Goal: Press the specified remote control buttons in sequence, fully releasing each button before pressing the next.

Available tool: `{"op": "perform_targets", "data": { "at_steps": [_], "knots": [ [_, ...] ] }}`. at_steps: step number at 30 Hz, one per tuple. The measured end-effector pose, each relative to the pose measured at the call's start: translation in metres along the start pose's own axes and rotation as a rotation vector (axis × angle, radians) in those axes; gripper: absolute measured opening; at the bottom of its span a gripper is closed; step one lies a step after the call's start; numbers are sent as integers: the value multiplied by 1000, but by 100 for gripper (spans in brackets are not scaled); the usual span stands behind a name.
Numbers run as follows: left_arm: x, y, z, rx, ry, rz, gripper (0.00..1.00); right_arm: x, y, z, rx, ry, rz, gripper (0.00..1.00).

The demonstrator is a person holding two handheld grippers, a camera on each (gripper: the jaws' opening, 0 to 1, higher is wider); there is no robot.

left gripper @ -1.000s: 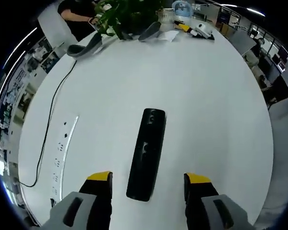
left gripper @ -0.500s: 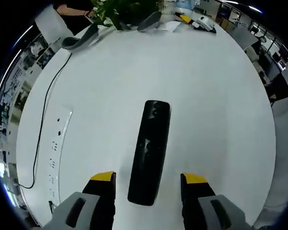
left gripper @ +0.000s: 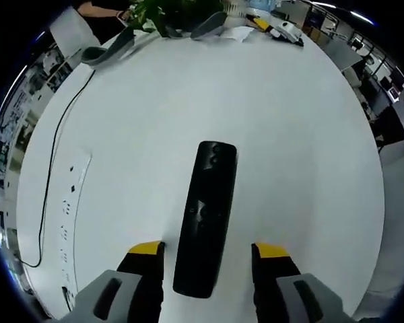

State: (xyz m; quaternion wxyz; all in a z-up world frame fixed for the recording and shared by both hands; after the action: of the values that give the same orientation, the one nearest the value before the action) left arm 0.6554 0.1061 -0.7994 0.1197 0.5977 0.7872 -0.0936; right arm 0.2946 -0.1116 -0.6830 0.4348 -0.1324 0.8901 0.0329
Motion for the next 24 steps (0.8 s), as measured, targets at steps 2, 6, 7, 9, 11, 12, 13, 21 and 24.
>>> {"op": "perform_targets", "data": {
  "at_steps": [2,6,7,9,11,12,13,21,24],
  "knots": [
    [-1,-1,0,-4,8,-3,53,0,0,0,0,4,-3,0],
    [1,-2,0,-5,4,-12,52,0,1,0,-1,0,-5,0],
    [1,-2,0,-5,0,-15,51,0,1,0,-1,-1,-4,0],
    [1,-2,0,-8,0,-23,50,0,0,-1,0,-4,-2,0],
    [1,-4,-1,-10,0,-27,49,0,1,-1,-1,-2,-1,0],
    [1,-4,-1,-11,0,-29,48,0,1,-1,-1,-8,-4,0],
    [1,-5,-1,-11,0,-31,48,0,1,-1,-1,-9,-4,0],
    [5,-10,-3,-20,-21,-48,40,0,0,-1,4,-7,1,0],
    [6,-12,-4,-25,-31,-59,38,-1,-1,-2,6,-14,1,0]
  ]
}}
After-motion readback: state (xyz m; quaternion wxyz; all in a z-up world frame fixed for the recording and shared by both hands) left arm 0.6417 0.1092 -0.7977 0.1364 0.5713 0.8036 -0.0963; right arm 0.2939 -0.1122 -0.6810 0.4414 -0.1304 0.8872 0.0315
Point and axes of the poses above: the point that each gripper's makers call its tool centre point, and the gripper's own axes: z roughly forward along the fingers, y roughly to its left, x roughly out of its underside, the point moved 7 cm from there along -z, roughly backward along the fingers, and after that the axes turned 3 degrees about -y, right-handed, at the moved point
